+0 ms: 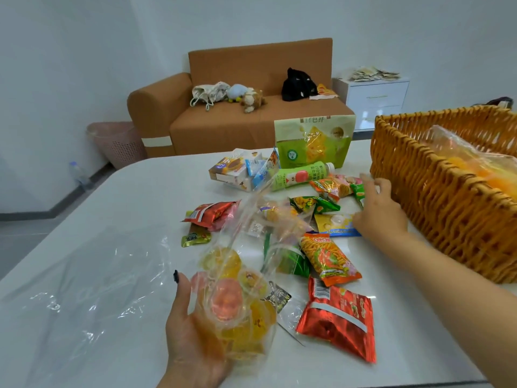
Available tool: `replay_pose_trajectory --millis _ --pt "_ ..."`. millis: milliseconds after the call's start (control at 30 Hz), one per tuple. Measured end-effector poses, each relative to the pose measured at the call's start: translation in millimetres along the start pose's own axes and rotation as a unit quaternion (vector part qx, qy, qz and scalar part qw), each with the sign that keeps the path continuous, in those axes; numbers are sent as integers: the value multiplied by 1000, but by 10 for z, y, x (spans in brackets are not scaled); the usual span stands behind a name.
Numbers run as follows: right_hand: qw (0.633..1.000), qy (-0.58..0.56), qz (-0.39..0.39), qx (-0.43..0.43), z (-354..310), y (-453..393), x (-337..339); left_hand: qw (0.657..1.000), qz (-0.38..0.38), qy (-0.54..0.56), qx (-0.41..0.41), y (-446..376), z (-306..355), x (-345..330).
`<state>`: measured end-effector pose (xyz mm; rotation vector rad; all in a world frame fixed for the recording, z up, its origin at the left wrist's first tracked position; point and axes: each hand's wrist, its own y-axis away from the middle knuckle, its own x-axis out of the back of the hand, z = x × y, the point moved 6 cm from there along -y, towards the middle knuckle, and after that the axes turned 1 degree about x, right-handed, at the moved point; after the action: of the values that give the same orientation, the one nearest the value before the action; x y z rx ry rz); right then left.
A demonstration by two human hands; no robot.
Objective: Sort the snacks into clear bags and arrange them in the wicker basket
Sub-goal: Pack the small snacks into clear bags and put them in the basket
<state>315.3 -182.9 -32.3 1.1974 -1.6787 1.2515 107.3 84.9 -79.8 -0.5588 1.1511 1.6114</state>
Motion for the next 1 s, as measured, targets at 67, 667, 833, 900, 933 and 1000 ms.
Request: replay_pose_trajectory --millis 67,667,833,900,933,1000 --pt "993 33 -106 -38 44 -177 15 1000 4 6 7 -5 -3 8" --pt "909 205 -272 241 -1125 171 -238 1000 -8 -2 -21 34 1 25" --pt "923 231 -237 194 -1032 214 -47 998 -32 -40 -42 73 -8 73" --pt "949 177 -206 158 -930 316 165 995 -51 -59 -57 87 -10 56" --pt "969 118 -167 139 -878 376 306 994 -62 -63 -59 97 -8 34" --pt "990 -53 -97 84 -764 544 610 994 -68 -63 -62 119 1 -10"
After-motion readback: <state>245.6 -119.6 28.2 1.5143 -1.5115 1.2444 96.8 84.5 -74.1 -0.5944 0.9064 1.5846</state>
